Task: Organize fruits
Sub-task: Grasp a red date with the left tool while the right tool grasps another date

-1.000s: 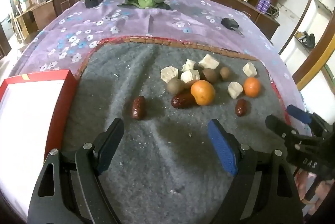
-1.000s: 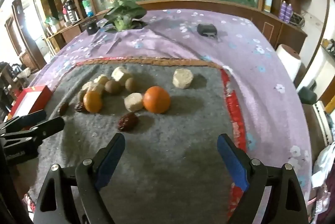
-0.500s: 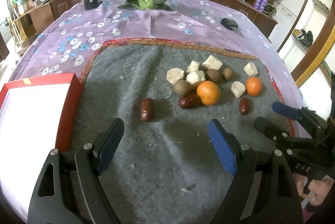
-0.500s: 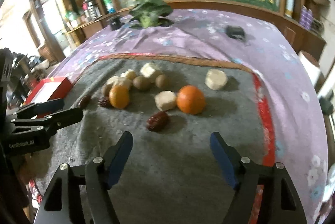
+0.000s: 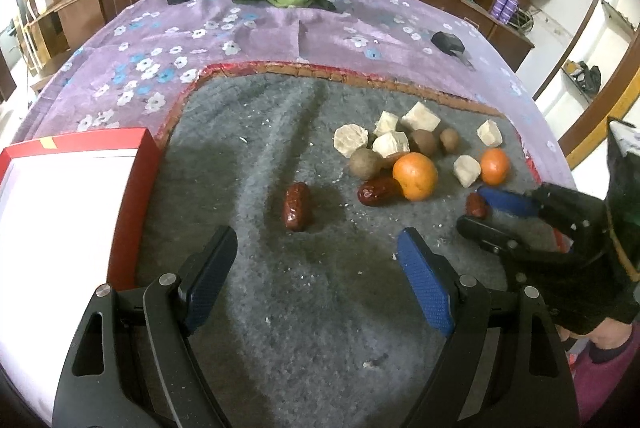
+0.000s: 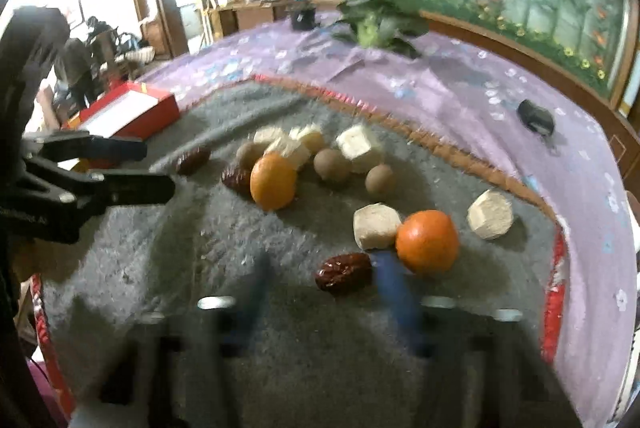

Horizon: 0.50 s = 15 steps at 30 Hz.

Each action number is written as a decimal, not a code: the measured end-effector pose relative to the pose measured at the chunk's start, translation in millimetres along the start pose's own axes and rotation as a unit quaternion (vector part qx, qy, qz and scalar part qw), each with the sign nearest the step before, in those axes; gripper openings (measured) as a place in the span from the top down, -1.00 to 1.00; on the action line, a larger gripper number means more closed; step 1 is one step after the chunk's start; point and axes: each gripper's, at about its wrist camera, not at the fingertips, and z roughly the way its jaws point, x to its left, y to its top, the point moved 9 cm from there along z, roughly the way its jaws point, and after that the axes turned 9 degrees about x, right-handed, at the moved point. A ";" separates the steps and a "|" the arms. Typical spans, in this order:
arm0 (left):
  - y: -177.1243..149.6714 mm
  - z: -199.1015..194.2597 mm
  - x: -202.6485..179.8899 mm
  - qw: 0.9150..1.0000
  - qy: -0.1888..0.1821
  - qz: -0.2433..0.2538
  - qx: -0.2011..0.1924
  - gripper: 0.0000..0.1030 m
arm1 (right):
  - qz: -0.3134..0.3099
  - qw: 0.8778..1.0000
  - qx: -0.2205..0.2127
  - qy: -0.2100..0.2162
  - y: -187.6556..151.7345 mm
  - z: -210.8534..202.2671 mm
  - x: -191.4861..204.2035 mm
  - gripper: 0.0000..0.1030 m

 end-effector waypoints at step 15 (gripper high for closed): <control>11.6 16.6 -3.3 1.000 0.018 0.004 0.007 -0.37 | 0.062 0.997 -0.017 0.035 -18.3 -18.5 -5.7 0.45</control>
